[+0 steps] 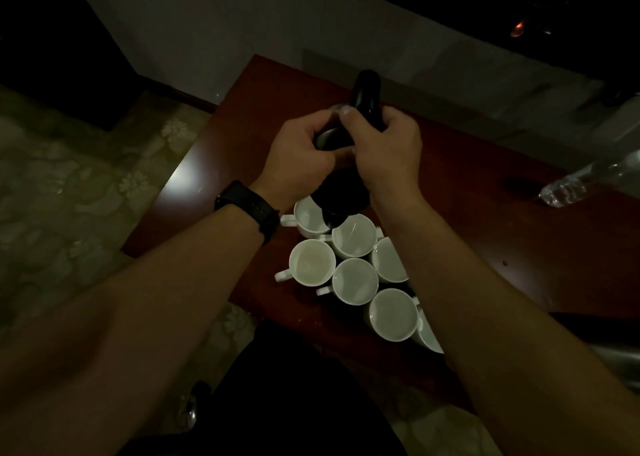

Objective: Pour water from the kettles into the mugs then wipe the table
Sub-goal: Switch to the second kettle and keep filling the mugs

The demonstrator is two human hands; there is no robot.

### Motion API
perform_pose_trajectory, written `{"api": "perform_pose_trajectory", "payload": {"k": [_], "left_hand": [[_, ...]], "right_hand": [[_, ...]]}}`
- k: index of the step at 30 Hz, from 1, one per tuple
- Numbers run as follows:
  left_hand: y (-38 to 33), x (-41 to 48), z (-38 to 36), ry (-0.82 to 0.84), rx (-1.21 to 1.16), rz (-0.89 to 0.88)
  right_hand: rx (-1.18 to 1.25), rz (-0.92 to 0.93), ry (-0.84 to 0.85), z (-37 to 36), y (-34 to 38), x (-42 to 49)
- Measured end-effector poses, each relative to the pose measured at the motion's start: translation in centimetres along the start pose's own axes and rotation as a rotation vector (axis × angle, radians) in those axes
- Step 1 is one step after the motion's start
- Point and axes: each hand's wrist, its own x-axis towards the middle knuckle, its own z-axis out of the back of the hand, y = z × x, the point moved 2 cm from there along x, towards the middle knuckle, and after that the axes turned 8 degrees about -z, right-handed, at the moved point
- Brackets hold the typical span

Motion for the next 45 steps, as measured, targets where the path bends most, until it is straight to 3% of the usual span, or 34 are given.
{"api": "perform_pose_trajectory", "payload": {"k": [45], "left_hand": [[-1.1,-2.5,1.5,0.021,-0.009,0.005]], "right_hand": [[-0.007,0.062,0.015,-0.5,-0.1,-3.1]]}}
